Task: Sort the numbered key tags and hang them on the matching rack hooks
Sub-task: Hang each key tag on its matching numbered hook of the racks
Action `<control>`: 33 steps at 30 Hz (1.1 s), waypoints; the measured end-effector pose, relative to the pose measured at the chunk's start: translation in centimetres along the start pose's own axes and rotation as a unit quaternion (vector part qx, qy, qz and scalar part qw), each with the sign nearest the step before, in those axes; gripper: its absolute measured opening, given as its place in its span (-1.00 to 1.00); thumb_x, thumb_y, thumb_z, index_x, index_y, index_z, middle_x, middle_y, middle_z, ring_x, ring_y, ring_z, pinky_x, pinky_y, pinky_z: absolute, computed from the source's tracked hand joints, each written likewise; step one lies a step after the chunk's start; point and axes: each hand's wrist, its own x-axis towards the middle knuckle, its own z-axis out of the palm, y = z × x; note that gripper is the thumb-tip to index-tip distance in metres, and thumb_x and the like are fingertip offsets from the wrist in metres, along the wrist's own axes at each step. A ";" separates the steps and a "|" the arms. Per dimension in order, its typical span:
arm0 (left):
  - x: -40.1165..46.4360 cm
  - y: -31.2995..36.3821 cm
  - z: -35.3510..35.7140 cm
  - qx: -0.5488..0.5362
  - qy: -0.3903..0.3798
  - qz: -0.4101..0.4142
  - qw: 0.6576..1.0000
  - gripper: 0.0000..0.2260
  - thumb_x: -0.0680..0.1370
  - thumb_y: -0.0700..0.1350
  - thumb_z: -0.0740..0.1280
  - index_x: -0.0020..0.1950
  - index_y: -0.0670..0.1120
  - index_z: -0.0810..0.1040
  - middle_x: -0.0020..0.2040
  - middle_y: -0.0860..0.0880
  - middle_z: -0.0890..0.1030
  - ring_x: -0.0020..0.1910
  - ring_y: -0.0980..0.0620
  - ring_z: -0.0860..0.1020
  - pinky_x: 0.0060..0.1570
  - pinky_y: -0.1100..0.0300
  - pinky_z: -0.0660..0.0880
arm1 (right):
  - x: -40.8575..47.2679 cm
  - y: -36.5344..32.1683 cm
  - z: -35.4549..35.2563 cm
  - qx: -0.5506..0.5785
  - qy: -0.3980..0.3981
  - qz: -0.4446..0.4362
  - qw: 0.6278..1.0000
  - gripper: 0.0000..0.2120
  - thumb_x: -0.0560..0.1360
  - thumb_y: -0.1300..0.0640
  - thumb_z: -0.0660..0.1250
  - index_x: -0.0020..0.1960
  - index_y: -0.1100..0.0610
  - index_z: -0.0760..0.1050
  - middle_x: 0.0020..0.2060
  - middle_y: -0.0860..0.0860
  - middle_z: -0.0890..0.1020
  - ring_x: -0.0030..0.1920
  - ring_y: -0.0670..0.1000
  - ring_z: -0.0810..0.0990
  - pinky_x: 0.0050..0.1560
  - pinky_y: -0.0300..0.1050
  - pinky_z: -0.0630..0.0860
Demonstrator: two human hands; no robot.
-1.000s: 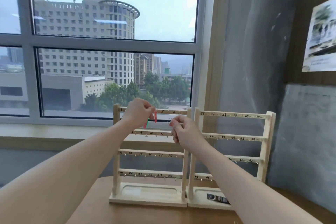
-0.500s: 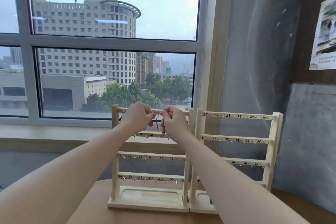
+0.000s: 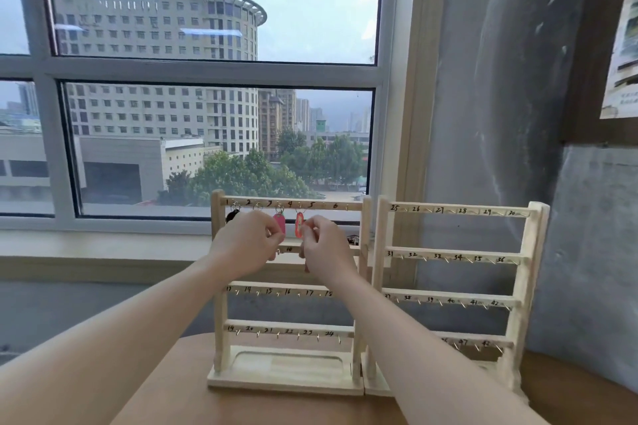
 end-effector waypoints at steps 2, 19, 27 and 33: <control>-0.2 -0.1 0.2 0.000 -0.003 0.006 1.000 -0.83 0.61 0.00 0.32 -0.12 0.07 0.67 -0.38 0.14 0.67 -0.39 0.27 0.59 -0.28 0.23 0.52 | -0.1 -0.5 0.1 0.021 0.022 -0.026 0.999 -0.77 0.68 0.06 0.17 -0.10 0.05 0.50 -0.37 0.00 0.60 -0.38 0.13 0.59 -0.25 0.21 0.60; -2.4 -0.9 0.0 0.014 -0.037 0.010 0.999 -0.85 0.61 0.01 0.33 -0.11 0.06 0.66 -0.38 0.08 0.67 -0.42 0.18 0.56 -0.31 0.23 0.51 | 1.2 -1.8 -0.1 -0.041 0.042 0.030 0.998 -0.72 0.62 0.06 0.18 -0.22 0.11 0.49 -0.36 0.07 0.65 -0.37 0.13 0.67 -0.23 0.18 0.64; -3.8 0.3 2.3 -0.026 -0.086 0.019 0.996 -0.84 0.62 -0.05 0.32 -0.11 -0.01 0.64 -0.38 0.06 0.67 -0.42 0.23 0.58 -0.30 0.23 0.48 | -1.3 0.2 -4.6 -0.036 -0.009 0.024 0.999 -0.62 0.65 -0.02 0.27 -0.17 0.25 0.58 -0.37 0.13 0.66 -0.48 0.02 0.61 -0.27 0.15 0.61; -6.0 3.0 8.9 -0.040 -0.209 0.025 0.977 -0.80 0.61 -0.02 0.34 -0.17 -0.03 0.63 -0.33 0.07 0.67 -0.34 0.15 0.58 -0.30 0.23 0.46 | -5.4 4.4 -13.6 -0.106 -0.012 0.051 0.993 -0.67 0.65 0.12 0.26 -0.21 0.27 0.58 -0.44 0.06 0.58 -0.49 -0.05 0.55 -0.29 -0.01 0.60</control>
